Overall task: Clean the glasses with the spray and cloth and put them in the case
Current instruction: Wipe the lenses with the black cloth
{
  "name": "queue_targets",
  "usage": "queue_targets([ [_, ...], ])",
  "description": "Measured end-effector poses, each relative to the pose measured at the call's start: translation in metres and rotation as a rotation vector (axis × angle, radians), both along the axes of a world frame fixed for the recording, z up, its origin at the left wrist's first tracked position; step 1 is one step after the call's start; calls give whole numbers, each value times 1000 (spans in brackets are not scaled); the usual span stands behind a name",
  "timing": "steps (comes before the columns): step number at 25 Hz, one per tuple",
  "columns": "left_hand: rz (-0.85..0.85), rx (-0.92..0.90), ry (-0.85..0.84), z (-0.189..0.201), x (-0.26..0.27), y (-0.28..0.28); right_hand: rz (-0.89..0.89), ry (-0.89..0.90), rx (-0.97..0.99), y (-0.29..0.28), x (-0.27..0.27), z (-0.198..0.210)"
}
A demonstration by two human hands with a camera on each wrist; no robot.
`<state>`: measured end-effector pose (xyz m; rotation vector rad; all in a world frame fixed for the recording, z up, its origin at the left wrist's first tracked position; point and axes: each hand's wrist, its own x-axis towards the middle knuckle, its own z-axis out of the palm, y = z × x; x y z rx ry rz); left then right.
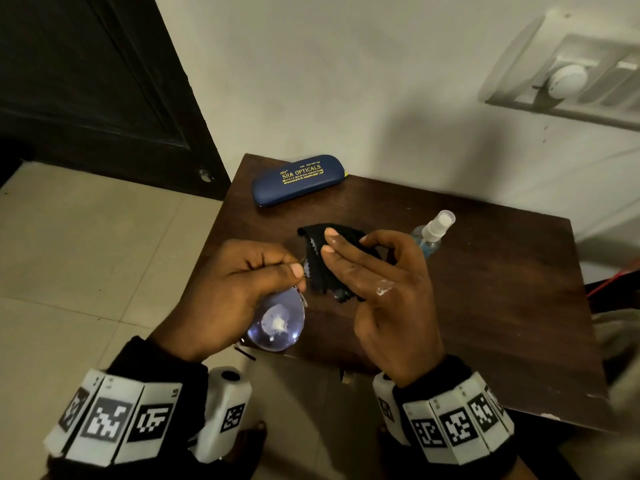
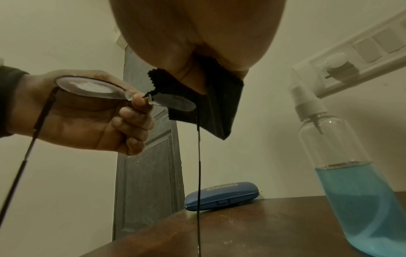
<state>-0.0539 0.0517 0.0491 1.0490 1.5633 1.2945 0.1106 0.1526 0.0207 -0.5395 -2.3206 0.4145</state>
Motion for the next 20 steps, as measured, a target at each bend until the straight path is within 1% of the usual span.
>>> queue_targets([
  [2, 14, 15, 3, -1, -1, 0, 8, 2, -43, 2, 0, 0],
  [5, 161, 46, -14, 0, -10, -1, 10, 36, -53, 3, 2, 0],
  [6, 178, 50, -10, 0, -11, -1, 13, 55, -52, 3, 3, 1],
  [8, 150, 50, 15, 1, -10, -2, 10, 69, -42, 2, 3, 1],
  [12, 39, 19, 20, 4, 0, 1, -9, 29, -72, 5, 2, -2],
  [14, 43, 7, 12, 2, 2, 3, 7, 11, -74, 3, 1, -1],
  [18, 96, -2, 36, 1, 1, 2, 112, -20, 10, -10, -2, 3],
  [20, 98, -20, 47, 2, 0, 2, 77, -7, 25, -9, -2, 3],
])
